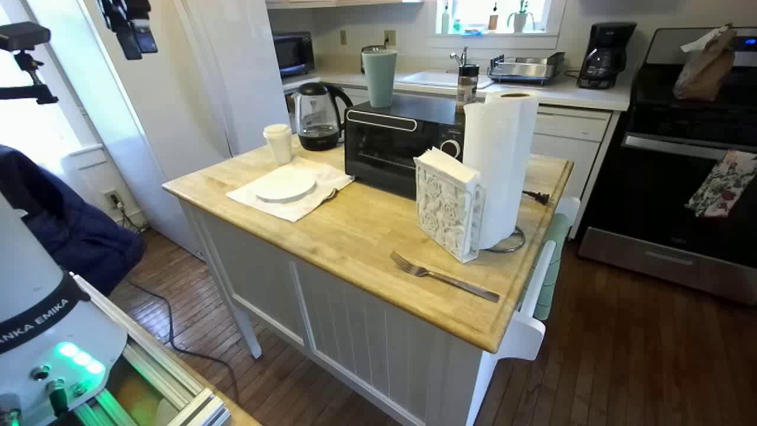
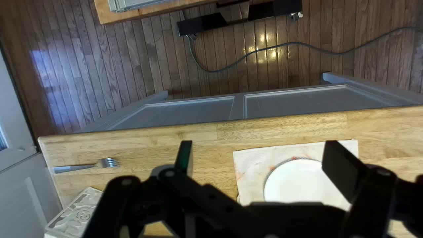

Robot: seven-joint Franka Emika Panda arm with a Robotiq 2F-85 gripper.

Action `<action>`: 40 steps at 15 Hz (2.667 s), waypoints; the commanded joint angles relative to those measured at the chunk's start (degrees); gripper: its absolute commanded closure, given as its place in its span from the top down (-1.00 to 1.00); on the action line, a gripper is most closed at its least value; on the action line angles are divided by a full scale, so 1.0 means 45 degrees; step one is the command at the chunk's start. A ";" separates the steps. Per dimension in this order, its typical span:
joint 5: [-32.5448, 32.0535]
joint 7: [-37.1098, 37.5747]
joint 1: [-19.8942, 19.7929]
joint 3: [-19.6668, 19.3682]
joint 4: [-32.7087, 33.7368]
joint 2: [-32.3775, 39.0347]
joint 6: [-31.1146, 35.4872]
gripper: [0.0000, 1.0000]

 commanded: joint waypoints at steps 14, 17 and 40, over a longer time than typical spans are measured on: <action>-0.0029 0.0527 0.0006 0.0118 0.0655 0.4329 0.1951 1.00; -0.0103 0.0555 0.0222 0.0126 0.1013 0.5694 0.3017 1.00; -0.2976 0.5506 0.2006 0.0366 0.2200 1.1349 0.7400 1.00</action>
